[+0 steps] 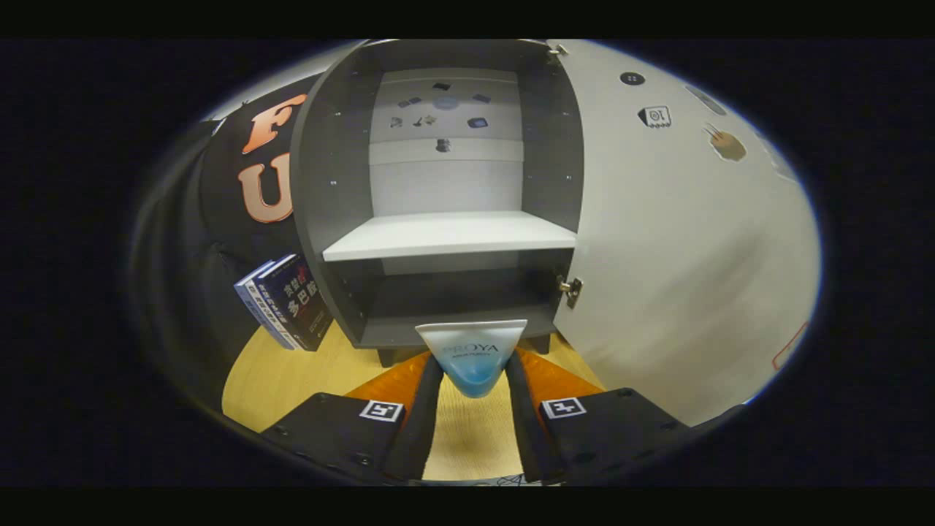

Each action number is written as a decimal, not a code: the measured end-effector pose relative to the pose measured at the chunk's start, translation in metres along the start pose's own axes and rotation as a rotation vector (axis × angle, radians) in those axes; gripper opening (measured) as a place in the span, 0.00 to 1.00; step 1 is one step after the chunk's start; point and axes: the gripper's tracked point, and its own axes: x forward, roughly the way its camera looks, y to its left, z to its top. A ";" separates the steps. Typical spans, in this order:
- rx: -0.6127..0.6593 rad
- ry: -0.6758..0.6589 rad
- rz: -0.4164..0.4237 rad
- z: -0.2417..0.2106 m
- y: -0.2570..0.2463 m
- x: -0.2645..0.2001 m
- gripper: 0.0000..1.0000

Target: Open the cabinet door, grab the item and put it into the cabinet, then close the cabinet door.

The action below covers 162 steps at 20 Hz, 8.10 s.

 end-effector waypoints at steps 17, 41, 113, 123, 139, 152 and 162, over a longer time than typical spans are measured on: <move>-0.028 -0.099 0.101 0.176 0.025 0.068 0.55; -0.025 -0.041 0.105 0.167 0.014 0.126 0.89; 0.057 -0.248 0.040 0.022 -0.114 -0.198 0.96; 0.016 -0.229 0.068 0.020 -0.045 -0.167 0.96; -0.086 -0.232 0.043 0.072 0.048 -0.026 0.94; 0.011 -0.163 0.007 0.069 0.053 0.020 0.95; 0.000 -0.249 0.025 0.095 0.031 -0.131 0.96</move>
